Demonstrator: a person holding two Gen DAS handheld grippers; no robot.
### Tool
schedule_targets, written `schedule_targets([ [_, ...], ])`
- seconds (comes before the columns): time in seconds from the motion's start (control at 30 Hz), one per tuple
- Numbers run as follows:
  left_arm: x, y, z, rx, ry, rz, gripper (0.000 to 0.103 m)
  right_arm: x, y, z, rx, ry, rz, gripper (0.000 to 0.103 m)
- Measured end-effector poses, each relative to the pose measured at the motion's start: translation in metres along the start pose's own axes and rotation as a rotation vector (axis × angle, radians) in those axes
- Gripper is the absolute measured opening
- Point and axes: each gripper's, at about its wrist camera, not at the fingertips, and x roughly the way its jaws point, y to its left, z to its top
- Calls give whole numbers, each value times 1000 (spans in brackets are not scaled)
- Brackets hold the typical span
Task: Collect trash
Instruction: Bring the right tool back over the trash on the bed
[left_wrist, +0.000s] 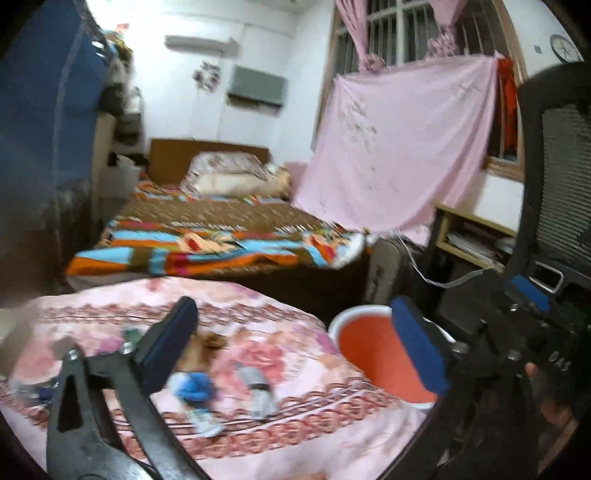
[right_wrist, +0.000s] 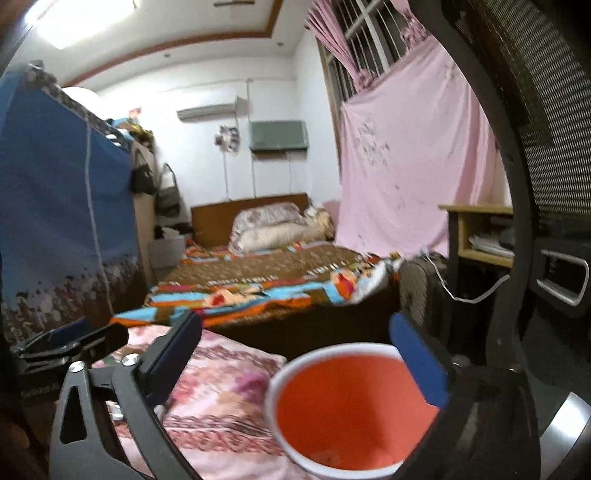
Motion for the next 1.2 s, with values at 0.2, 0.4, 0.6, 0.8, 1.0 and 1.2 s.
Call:
schedule_targets([
  [0.2,-29,30,-2,-26,-74,84,92,-9,28,1,-29,-47,54,103],
  [0.4,-52,54,-13,-13,-110,176,92,-18,58,-9,-54,-78,103,103],
  [0.6,-65,75,-20,-12,-128,244,92,-18,85,-20,-82,-90,155,103],
  [0.8,-64,81,-27,3,-149,285,92,-13,105,-29,-133,-91,191,103],
  [1.0,-57,85,-34,10,-113,279,92,5,111,-40,-172,-39,197,103],
  [1.2,-42,89,-35,0,-20,251,91,31,106,-48,-162,88,204,101],
])
